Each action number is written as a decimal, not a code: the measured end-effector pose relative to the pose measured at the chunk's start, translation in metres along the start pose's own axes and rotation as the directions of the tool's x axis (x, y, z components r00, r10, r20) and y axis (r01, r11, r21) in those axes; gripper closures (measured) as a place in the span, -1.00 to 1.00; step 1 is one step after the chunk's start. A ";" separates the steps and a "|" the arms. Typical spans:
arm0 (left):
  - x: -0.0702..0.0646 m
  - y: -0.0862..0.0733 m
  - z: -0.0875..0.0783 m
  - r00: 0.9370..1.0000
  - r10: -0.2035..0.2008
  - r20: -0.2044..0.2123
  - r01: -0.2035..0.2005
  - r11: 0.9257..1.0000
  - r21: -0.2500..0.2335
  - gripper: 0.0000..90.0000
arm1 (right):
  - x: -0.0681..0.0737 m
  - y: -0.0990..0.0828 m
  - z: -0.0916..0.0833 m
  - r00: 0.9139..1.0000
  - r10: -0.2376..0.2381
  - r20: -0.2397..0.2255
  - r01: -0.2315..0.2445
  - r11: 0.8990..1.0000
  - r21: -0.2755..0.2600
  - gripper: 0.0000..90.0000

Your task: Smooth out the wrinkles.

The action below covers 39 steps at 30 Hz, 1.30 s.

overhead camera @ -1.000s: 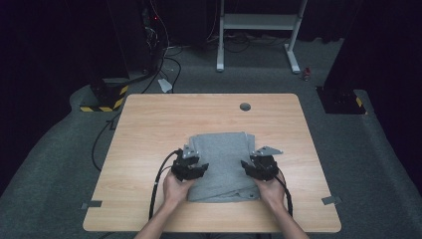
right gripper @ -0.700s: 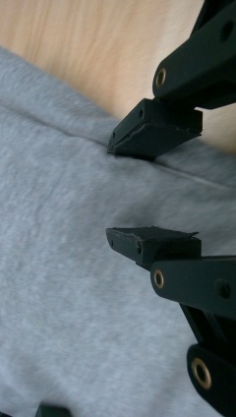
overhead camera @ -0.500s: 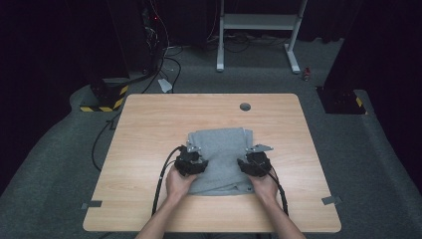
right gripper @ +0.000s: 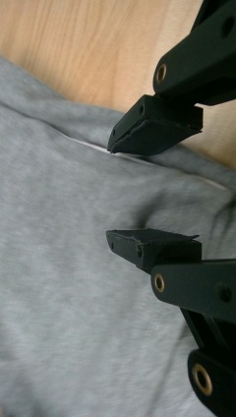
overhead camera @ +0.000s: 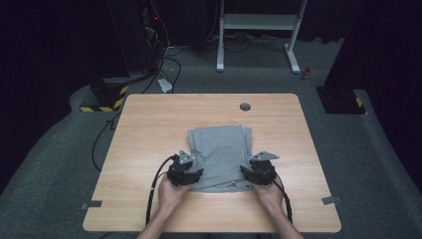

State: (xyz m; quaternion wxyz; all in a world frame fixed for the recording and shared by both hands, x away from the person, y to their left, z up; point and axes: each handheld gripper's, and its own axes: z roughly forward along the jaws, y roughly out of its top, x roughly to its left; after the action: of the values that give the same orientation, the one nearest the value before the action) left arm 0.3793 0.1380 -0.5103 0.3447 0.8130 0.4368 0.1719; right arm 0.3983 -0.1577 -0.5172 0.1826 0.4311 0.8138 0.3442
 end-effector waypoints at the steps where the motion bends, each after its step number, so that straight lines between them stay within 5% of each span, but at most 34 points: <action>1: 0.000 -0.003 0.000 1.000 0.007 -0.004 -0.007 1.000 0.006 0.02 | 0.001 -0.002 -0.001 1.000 -0.010 0.006 0.010 1.000 -0.002 0.16; 5: 0.005 -0.011 -0.003 1.000 -0.025 0.010 0.025 1.000 0.003 0.04 | 0.000 -0.006 -0.004 1.000 -0.011 0.002 0.011 1.000 -0.003 0.14; 12: 0.010 -0.007 -0.019 0.996 -0.077 0.038 0.079 0.994 -0.080 0.00 | -0.007 0.001 -0.019 1.000 0.010 -0.003 -0.011 0.998 -0.060 0.14; 18: 0.016 -0.006 -0.032 0.995 -0.089 0.033 0.092 0.989 -0.113 -0.04 | -0.017 0.003 -0.034 0.998 0.055 -0.015 -0.057 0.993 -0.101 0.12; 39: 0.038 -0.010 -0.059 0.990 -0.141 0.012 0.140 0.971 -0.195 -0.11 | -0.042 -0.003 -0.067 0.994 0.112 0.000 -0.110 0.977 -0.182 0.07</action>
State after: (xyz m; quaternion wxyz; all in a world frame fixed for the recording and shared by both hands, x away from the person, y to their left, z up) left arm 0.3602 0.1976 -0.4763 0.4336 0.7420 0.4747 0.1900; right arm 0.3807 -0.2208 -0.4727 0.2057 0.4590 0.7529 0.4244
